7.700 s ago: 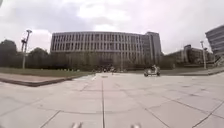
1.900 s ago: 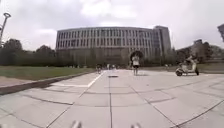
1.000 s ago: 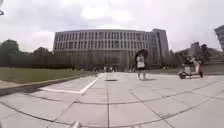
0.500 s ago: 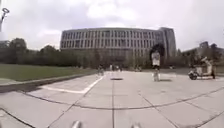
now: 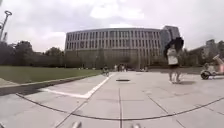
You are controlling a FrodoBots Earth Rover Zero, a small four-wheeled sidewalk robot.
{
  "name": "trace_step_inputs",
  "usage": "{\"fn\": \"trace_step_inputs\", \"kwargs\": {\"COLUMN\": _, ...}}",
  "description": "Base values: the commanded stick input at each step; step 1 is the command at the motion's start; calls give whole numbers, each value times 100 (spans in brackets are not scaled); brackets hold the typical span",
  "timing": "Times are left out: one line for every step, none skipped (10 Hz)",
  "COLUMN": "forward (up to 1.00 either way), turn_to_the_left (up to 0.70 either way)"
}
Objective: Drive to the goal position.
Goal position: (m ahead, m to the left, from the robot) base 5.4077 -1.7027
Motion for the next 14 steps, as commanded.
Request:
{"fn": "trace_step_inputs", "kwargs": {"forward": 70, "turn_to_the_left": 0}}
{"fn": "trace_step_inputs", "kwargs": {"forward": 70, "turn_to_the_left": 0}}
{"fn": "trace_step_inputs", "kwargs": {"forward": 70, "turn_to_the_left": 0}}
{"fn": "trace_step_inputs", "kwargs": {"forward": 70, "turn_to_the_left": 0}}
{"fn": "trace_step_inputs", "kwargs": {"forward": 70, "turn_to_the_left": 0}}
{"fn": "trace_step_inputs", "kwargs": {"forward": 70, "turn_to_the_left": 0}}
{"fn": "trace_step_inputs", "kwargs": {"forward": 70, "turn_to_the_left": 0}}
{"fn": "trace_step_inputs", "kwargs": {"forward": 70, "turn_to_the_left": -2}}
{"fn": "trace_step_inputs", "kwargs": {"forward": 70, "turn_to_the_left": -20}}
{"fn": "trace_step_inputs", "kwargs": {"forward": 70, "turn_to_the_left": -25}}
{"fn": "trace_step_inputs", "kwargs": {"forward": 70, "turn_to_the_left": -27}}
{"fn": "trace_step_inputs", "kwargs": {"forward": 70, "turn_to_the_left": 0}}
{"fn": "trace_step_inputs", "kwargs": {"forward": 70, "turn_to_the_left": 0}}
{"fn": "trace_step_inputs", "kwargs": {"forward": 70, "turn_to_the_left": 0}}
